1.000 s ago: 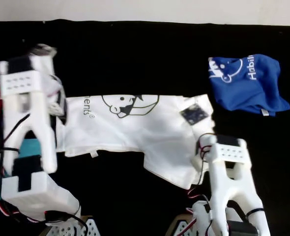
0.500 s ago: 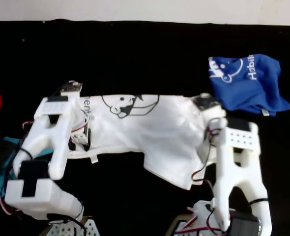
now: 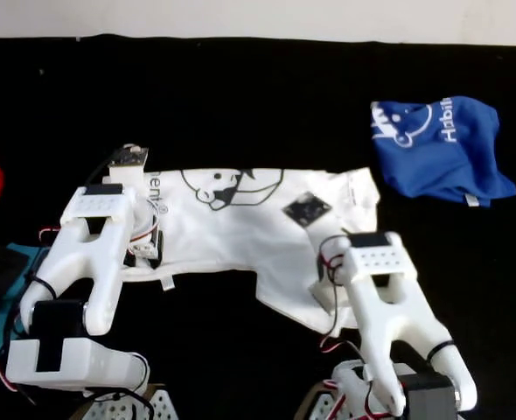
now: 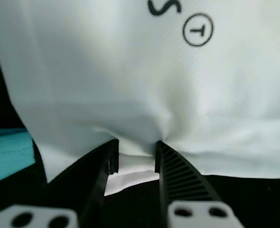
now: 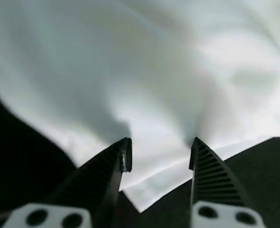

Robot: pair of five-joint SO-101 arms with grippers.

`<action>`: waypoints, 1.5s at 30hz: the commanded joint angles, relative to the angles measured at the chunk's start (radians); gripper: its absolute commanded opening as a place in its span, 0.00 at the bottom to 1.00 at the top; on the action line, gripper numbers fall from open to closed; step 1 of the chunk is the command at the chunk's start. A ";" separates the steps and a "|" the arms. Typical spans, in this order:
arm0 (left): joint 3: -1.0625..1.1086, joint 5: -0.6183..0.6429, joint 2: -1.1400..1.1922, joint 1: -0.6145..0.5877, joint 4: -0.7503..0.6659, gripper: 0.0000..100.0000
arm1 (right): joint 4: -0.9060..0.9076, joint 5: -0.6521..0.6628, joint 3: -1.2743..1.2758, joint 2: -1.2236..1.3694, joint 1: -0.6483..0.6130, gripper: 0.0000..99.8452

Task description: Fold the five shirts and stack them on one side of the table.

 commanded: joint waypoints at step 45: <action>-0.054 0.014 0.042 0.005 0.012 0.14 | 0.053 0.066 -0.045 0.209 -0.180 0.29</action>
